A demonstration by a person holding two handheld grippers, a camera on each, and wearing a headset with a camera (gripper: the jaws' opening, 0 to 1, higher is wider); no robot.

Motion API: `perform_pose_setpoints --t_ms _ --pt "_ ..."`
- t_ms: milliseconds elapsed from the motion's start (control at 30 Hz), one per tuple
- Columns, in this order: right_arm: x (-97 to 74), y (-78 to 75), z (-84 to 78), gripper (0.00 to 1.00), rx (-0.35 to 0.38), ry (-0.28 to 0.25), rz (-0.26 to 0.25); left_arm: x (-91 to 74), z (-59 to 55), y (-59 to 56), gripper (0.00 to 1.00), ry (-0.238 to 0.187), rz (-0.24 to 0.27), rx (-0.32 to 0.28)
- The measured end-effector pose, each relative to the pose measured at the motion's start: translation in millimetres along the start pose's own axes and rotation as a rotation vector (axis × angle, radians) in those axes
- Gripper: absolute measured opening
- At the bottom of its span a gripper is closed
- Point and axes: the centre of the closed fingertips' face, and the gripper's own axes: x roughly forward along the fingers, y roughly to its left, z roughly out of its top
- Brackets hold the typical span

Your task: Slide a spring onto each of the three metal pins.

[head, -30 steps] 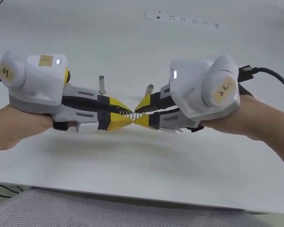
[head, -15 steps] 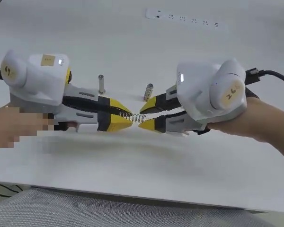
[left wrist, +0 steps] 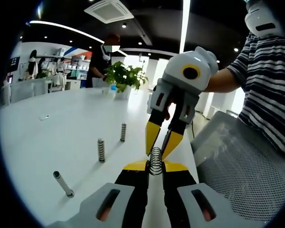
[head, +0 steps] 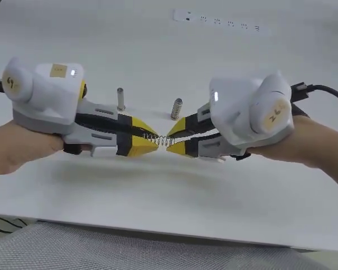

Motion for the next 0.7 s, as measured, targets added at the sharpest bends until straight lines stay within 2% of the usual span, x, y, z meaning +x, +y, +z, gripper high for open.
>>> perform_pose_setpoints --t_ms 400,700 --pt "-7.5 -4.2 6.9 0.12 -0.061 -0.003 -0.027 -1.6 -2.0 3.4 0.08 0.002 0.007 -0.007" --pt "-13.0 -5.5 18.2 0.12 -0.098 -0.021 -0.014 -2.4 -4.8 2.4 0.08 0.009 0.005 -0.007"
